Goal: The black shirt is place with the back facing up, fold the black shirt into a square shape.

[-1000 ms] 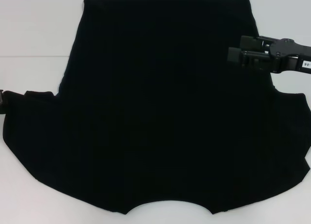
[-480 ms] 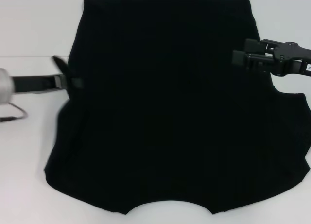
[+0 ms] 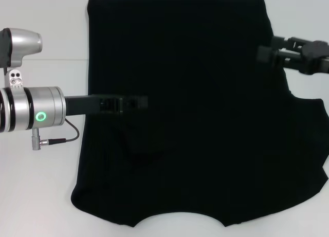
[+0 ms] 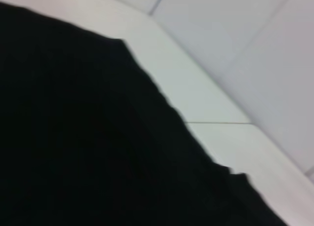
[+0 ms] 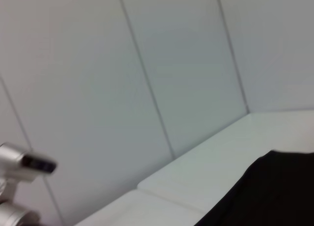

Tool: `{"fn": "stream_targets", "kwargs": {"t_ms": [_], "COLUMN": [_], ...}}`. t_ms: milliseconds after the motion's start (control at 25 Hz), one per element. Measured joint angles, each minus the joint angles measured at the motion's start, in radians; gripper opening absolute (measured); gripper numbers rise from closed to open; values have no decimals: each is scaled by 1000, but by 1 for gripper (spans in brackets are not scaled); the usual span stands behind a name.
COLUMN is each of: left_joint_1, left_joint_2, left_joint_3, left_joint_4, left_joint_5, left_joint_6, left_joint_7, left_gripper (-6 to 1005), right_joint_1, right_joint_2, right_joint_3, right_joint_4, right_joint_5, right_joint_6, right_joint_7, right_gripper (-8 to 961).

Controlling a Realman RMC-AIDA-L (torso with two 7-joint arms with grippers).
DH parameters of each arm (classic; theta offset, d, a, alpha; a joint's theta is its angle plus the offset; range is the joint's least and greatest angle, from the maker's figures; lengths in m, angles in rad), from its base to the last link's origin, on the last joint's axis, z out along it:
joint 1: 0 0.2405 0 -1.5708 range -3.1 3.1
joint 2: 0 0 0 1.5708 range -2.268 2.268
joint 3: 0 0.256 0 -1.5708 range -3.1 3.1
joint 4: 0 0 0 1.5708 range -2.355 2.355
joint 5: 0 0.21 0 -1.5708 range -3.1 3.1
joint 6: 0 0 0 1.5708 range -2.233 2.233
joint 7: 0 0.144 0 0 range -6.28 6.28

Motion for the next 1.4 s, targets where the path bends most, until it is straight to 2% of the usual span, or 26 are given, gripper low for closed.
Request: {"fn": "stream_targets", "kwargs": {"t_ms": [80, 160, 360, 440, 480, 520, 560, 600, 680, 720, 800, 1040, 1200, 1400], "left_joint_1": [5, 13, 50, 65, 73, 79, 87, 92, 96, 96, 94, 93, 97, 97], "left_joint_2": [3, 12, 42, 50, 52, 52, 50, 48, 41, 41, 32, 23, 23, 21], "left_joint_3": [-2, -9, -12, -15, -17, -19, -22, -23, -20, -20, 20, 85, 108, 116], "left_joint_4": [-1, -2, -12, -22, -28, -34, -45, -56, -80, -80, -111, -125, -128, -141], "left_joint_5": [-27, -48, -156, -216, -252, -278, -316, -339, -372, -372, -373, -368, -354, -335], "left_joint_6": [46, 87, 178, 229, 255, 271, 291, 303, 316, 316, 318, 286, 263, 246], "left_joint_7": [37, 68, 151, 212, 249, 278, 327, 366, 470, 470, 630, 756, 798, 806], "left_gripper": [187, 373, 484, 529, 551, 573, 596, 618, 709, 755, 846, 934, 934, 934], "right_joint_1": [3, 4, 0, 0, 4, 4, 8, 9, 10, 7, -2, -42, -65, -60], "right_joint_2": [-8, -19, -58, -90, -127, -127, -150, -163, -181, -187, -195, -207, -213, -216], "right_joint_3": [28, 52, 57, 42, 23, 23, 10, 1, -13, -19, -22, -13, -13, -28], "right_joint_4": [1, 4, 1, 2, 8, 8, 13, 15, 14, 8, 0, 1, 20, 81], "right_joint_5": [0, 1, -9, -44, -99, -99, -139, -172, -232, -268, -343, -485, -507, -530], "right_joint_6": [1, 7, 67, 100, 118, 118, 124, 127, 124, 114, 88, 40, 39, 77], "right_joint_7": [7, 20, 138, 246, 364, 364, 446, 503, 595, 639, 707, 821, 838, 841], "right_gripper": [833, 833, 832, 832, 833, 833, 833, 833, 833, 834, 834, 830, 828, 825]}}
